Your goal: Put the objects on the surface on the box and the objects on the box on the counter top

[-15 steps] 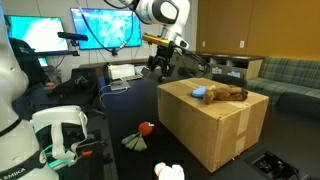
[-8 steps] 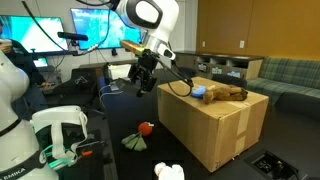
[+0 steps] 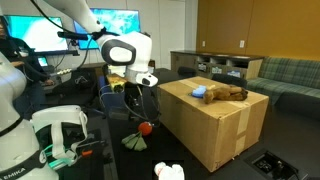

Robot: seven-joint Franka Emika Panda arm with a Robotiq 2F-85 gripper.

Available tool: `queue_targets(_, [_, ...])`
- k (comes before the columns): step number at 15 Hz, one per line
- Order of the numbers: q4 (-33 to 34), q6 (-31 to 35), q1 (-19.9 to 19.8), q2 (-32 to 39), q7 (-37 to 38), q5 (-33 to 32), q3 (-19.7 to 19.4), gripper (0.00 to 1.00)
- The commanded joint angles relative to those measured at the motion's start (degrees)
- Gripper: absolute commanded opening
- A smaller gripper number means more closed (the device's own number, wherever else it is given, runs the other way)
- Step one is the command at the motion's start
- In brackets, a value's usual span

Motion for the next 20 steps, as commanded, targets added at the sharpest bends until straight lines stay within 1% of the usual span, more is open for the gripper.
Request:
queue_targets(1, [-3.1, 15.9, 2.0, 5.1, 13.6, -1.9, 3.4, 0.34])
queue_targets(3, [-4.3, 24.6, 1.9, 8.8, 23.1, -8.0, 4.8, 0.34])
queue_targets(5, [-4.1, 28.3, 0.7, 10.4, 32.5, -18.4, 3.4, 0.34])
queue_targets(8, [-3.4, 27.8, 1.0, 9.6, 46.8, -33.0, -0.2, 0.34])
queue_targets(12, [1.1, 27.1, 0.9, 14.6, 65.5, -52.1, -2.8, 0.34])
queue_targets(15, [4.1, 26.9, 2.3, 18.8, 75.3, -59.3, -3.5, 0.34])
queue_targets(16, [5.1, 26.7, 2.7, 20.2, 77.5, -60.4, -3.6, 0.34])
queue_targets(17, [5.9, 26.6, 3.2, 21.7, 80.2, -61.9, -3.6, 0.42])
queue_targets(18, [7.1, 26.3, 3.3, 23.2, 81.1, -62.0, -3.7, 0.83])
queue_targets(19, [8.0, 26.3, 3.8, 24.8, 83.0, -62.6, -3.9, 0.81])
queue_targets(20, [8.5, 25.9, 3.9, 25.3, 83.3, -61.6, -3.5, 0.83])
